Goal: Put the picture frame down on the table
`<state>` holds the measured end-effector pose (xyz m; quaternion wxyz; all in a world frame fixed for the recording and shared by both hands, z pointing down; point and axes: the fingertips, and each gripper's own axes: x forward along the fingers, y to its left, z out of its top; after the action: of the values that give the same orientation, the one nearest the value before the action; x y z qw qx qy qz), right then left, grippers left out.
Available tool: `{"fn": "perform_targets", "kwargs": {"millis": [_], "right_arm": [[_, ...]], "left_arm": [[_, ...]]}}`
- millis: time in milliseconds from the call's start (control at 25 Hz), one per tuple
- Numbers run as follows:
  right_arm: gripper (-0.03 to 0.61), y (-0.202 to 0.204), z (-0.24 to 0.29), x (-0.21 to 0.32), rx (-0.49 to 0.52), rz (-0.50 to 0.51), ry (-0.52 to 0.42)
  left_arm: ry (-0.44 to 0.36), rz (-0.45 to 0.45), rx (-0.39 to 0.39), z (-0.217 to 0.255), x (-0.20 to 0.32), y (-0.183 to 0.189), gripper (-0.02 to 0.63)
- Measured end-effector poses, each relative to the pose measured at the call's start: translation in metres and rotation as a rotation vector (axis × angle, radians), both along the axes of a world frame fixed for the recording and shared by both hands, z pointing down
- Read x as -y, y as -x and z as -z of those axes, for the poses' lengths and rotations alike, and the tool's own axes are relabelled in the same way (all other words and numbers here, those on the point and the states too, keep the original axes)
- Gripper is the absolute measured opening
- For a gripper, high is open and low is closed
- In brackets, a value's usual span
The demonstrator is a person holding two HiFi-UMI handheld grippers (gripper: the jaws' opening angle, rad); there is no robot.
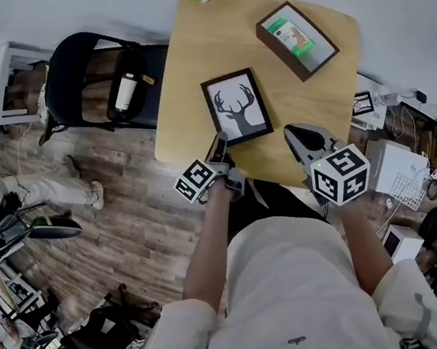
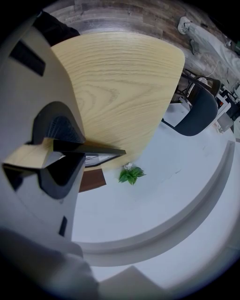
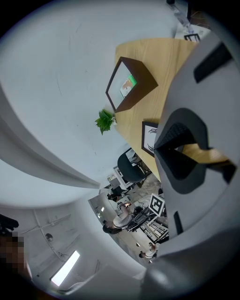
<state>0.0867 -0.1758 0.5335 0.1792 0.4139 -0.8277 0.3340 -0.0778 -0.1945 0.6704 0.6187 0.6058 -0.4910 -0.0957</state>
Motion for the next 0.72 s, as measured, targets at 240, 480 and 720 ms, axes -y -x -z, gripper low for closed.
{"fn": "perform_targets", "kwargs": {"millis": [240, 480, 720], "right_arm": [[-0.002, 0.0023, 0.0004, -0.0014, 0.000, 0.005, 0.001], [-0.002, 0.0032, 0.0007, -0.0009, 0.002, 0.007, 0.001], [-0.002, 0.0024, -0.0003, -0.0031, 0.005, 0.005, 0.003]], "left_arm": [[0.002, -0.041, 0.049, -0.0025, -0.0008, -0.0023, 0.074], [0.039, -0.076, 0.115, -0.0080, -0.0017, -0.0039, 0.078], [0.049, -0.144, 0.228, -0.0097, -0.0014, -0.0075, 0.086]]}}
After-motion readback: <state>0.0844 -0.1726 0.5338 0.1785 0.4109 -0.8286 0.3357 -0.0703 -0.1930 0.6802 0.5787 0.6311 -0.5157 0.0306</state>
